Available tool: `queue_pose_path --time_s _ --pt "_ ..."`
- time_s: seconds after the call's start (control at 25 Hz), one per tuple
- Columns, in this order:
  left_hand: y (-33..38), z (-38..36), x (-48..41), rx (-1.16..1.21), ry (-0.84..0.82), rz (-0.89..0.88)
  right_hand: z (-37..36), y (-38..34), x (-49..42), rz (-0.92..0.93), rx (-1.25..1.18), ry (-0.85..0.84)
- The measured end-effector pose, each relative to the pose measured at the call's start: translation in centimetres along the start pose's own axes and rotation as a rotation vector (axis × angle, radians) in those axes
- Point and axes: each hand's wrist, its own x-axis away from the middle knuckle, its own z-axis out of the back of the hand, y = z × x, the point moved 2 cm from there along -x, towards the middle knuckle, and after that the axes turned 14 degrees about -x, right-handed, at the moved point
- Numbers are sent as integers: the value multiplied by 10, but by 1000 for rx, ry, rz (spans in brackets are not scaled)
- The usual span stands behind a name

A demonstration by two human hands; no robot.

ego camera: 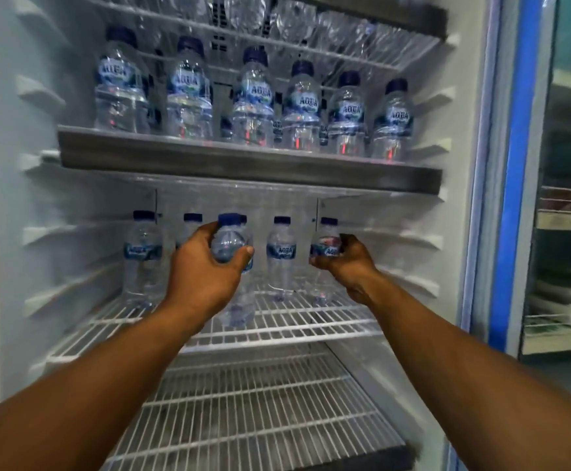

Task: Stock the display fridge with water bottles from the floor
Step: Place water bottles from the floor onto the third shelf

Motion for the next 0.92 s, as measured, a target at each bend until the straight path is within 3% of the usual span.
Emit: queue_pose_path --time_s 0.28,0.48,0.72,0.8,0.88,0.92 --pt "-22 -17 5 11 -119 -36 2 20 5 -39 198 -23" --pt "-26 -20 9 -14 -242 15 -2 20 0 -3 344 -21" --pt "-29 -20 9 -54 -277 97 -5 14 8 -35 434 -64" --pt "-28 -19 10 -38 -297 97 -8 -2 19 52 458 45" --pt "-26 -18 11 9 -273 102 -18 -23 38 254 392 175" --pt "-26 -16 10 41 -236 114 -29 -33 48 313 337 145"
